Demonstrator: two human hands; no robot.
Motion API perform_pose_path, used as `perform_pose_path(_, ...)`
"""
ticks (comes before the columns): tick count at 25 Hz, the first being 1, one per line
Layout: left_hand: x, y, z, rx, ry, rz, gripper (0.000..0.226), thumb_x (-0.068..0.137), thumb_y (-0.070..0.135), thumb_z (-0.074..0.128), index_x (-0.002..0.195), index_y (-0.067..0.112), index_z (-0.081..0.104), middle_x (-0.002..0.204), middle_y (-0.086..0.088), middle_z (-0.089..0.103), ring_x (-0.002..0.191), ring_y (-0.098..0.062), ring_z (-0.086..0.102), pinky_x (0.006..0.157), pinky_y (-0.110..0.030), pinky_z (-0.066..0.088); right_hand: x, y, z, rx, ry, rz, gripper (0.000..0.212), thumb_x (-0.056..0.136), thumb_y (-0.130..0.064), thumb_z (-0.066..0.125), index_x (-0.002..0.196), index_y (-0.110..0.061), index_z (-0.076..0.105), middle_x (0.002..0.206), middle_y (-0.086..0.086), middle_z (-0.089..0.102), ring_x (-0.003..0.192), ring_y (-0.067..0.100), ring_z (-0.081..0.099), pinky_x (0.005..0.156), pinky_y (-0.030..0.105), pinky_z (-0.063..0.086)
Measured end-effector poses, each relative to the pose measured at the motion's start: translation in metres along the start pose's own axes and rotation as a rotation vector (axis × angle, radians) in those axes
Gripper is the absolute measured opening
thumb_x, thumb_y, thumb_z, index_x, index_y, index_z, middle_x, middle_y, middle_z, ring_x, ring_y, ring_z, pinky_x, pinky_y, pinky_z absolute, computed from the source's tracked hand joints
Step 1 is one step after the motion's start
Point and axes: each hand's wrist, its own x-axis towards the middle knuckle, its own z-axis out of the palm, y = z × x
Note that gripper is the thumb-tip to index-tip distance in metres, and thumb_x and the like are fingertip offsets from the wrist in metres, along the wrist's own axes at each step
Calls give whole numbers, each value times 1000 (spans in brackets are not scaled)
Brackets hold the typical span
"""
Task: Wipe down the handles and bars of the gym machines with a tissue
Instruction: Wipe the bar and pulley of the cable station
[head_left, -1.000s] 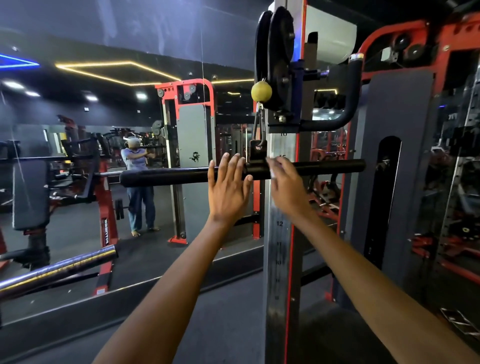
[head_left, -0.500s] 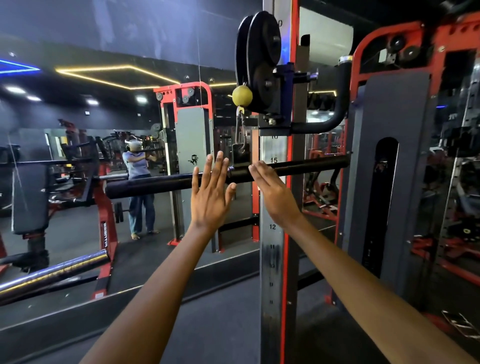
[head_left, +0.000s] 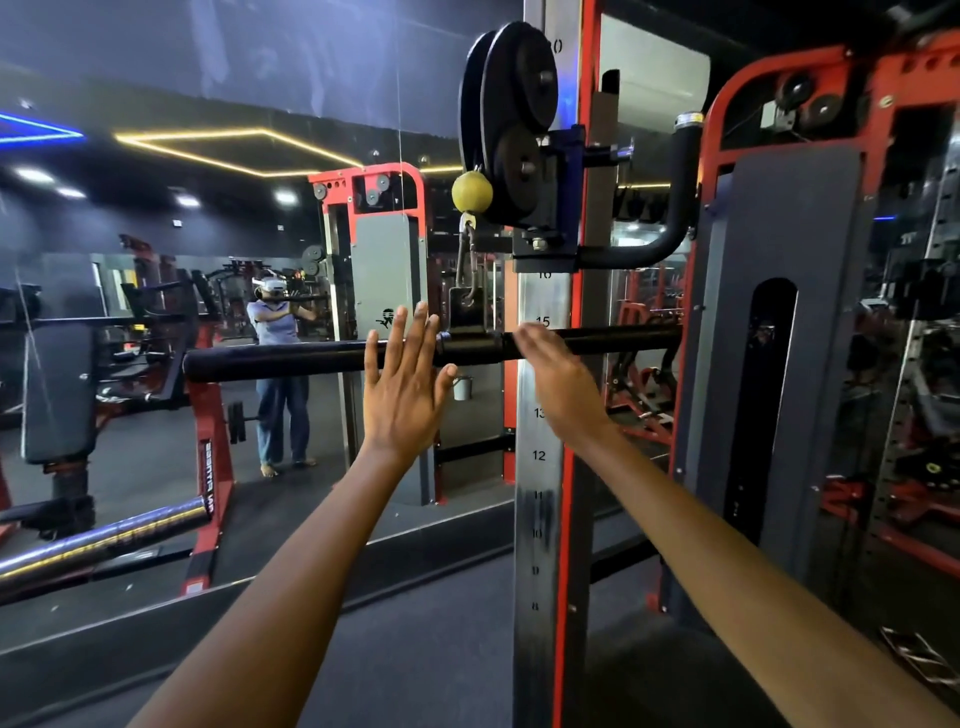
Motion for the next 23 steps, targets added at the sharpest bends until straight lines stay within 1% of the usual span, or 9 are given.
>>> perform_pose_path(2, 0, -1, 2, -10, -12, -2, 64, 101, 49, 13, 153, 13, 17, 161, -3, 8, 149, -19, 1, 119, -42, -4, 2, 13, -4, -38, -3, -171, 55, 84, 8, 18, 131, 3, 47, 136, 19, 48, 131, 28, 41, 105, 46, 35)
perform_pose_path(3, -1, -4, 3, -16, -18, 3, 64, 101, 50, 11, 153, 13, 16, 161, -2, 6, 149, -20, 2, 119, -41, -5, 2, 36, -10, -54, 15, -109, 55, 84, 11, 20, 131, 2, 47, 137, 18, 47, 131, 27, 40, 104, 47, 36)
perform_pose_path(8, -2, -4, 9, -10, -28, -3, 65, 101, 51, 12, 153, 12, 14, 161, -3, 4, 149, -21, 4, 119, -40, -7, -9, 120, -27, 40, 166, 530, 48, 94, 11, 30, 138, -4, 39, 149, 5, 33, 141, 19, 23, 112, 43, 31)
perform_pose_path(10, -1, -1, 12, -12, -8, -19, 65, 101, 49, 16, 153, 11, 13, 161, -4, 6, 149, -21, 2, 119, -41, -8, -4, 81, -13, 63, 173, 399, 50, 93, 8, 23, 139, -5, 38, 149, 5, 31, 142, 16, 20, 114, 38, 29)
perform_pose_path(12, 0, -2, 12, -12, 16, -33, 64, 101, 46, 22, 152, 9, 14, 161, -7, 10, 148, -19, -2, 118, -40, -10, -9, 42, 5, 19, 102, 58, 52, 91, 5, 17, 139, -3, 37, 147, 8, 33, 140, 21, 25, 114, 36, 25)
perform_pose_path(14, 0, -5, 12, -10, 24, -29, 63, 101, 44, 24, 153, 9, 15, 161, -7, 10, 148, -16, -8, 119, -39, -12, -12, 58, 7, -77, 69, -135, 54, 88, 10, 20, 138, -2, 37, 146, 11, 34, 137, 24, 29, 112, 39, 25)
perform_pose_path(18, -1, -12, 13, 6, 13, 5, 63, 101, 45, 23, 153, 12, 15, 162, -6, 8, 149, -16, -7, 119, -38, -12, -14, 127, -10, 38, 215, 434, 53, 96, 9, 28, 144, -13, 30, 152, 0, 24, 136, 18, 33, 111, 36, 32)
perform_pose_path(21, 0, -10, 14, 16, 20, -16, 63, 100, 44, 25, 153, 11, 18, 162, -6, 10, 149, -17, -5, 119, -38, -12, -17, 99, 17, -39, 224, 257, 60, 89, 16, 34, 143, -10, 33, 152, 3, 25, 131, 30, 42, 106, 27, 39)
perform_pose_path(23, -1, -12, 14, 23, 21, -7, 63, 100, 44, 24, 153, 10, 19, 162, -6, 10, 149, -17, -5, 119, -39, -11, -20, 108, 21, -61, 217, 122, 61, 88, 17, 34, 143, -10, 33, 152, 4, 26, 127, 33, 46, 100, 32, 46)
